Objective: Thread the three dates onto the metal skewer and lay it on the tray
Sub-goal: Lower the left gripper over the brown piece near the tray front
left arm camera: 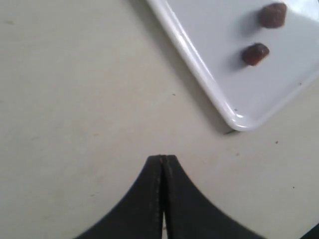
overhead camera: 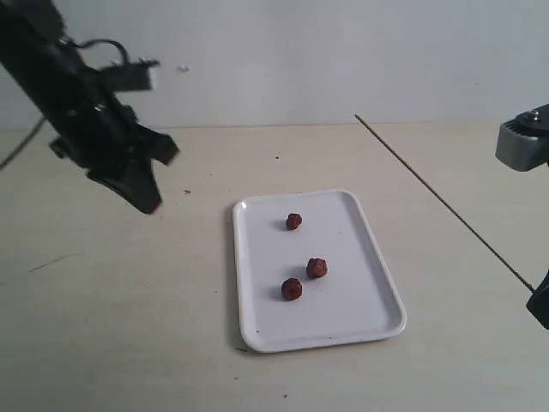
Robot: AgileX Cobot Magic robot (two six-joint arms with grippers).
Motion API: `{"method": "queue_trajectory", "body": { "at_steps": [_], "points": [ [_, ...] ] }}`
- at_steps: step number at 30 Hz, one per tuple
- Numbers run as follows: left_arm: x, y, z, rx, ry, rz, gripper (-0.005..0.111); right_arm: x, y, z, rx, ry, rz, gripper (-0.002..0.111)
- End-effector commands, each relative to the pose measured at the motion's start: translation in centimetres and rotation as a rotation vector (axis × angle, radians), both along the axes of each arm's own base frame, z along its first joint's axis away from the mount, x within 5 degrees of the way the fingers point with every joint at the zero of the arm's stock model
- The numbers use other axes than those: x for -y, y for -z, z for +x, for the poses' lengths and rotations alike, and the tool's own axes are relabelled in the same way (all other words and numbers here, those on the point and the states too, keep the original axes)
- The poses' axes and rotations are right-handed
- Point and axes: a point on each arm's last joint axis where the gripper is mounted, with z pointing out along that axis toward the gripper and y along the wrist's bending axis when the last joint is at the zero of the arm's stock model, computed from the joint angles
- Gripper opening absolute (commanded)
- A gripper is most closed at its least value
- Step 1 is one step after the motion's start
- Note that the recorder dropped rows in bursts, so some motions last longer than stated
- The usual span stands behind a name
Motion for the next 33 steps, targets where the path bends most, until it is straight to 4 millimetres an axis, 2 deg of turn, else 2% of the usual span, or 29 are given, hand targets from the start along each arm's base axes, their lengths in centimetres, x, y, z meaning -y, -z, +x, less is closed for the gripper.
{"method": "queue_trajectory", "body": {
  "at_steps": [1, 3, 6, 12, 15, 21, 25, 29, 33],
  "points": [
    [5.4, 3.5, -2.3, -0.102, 0.041, 0.104, 0.0, 0.0, -0.1, -0.1, 0.008, 0.007, 0.006, 0.0],
    [7.0, 4.7, -3.0, -0.147, 0.012, 0.118, 0.001, 0.0, -0.1, -0.1, 0.008, 0.006, 0.007, 0.0],
    [8.7, 5.1, -3.1, -0.176, -0.045, 0.115, 0.008, 0.0, -0.1, -0.1, 0.008, 0.006, 0.007, 0.0],
    [10.8, 3.3, -2.7, -0.222, -0.127, -0.045, 0.036, 0.0, -0.1, -0.1, 0.008, 0.006, 0.007, 0.0],
    [11.9, 2.7, -2.5, -0.253, -0.191, -0.109, 0.046, 0.0, -0.1, -0.1, 0.008, 0.006, 0.007, 0.0],
    [13.2, 4.5, -2.0, -0.318, -0.278, -0.058, 0.046, 0.0, -0.1, -0.1, 0.008, 0.006, 0.007, 0.0],
    [14.4, 5.2, -1.6, -0.3, -0.24, -0.056, 0.046, 0.0, -0.1, -0.1, 0.008, 0.006, 0.007, 0.0],
    [14.9, 4.6, -1.3, -0.239, -0.107, -0.109, 0.045, 0.0, -0.1, -0.1, 0.008, 0.006, 0.007, 0.0],
    [14.9, 4.1, -1.4, -0.253, -0.119, -0.137, 0.046, 0.0, -0.1, -0.1, 0.008, 0.006, 0.007, 0.0]
  ]
}}
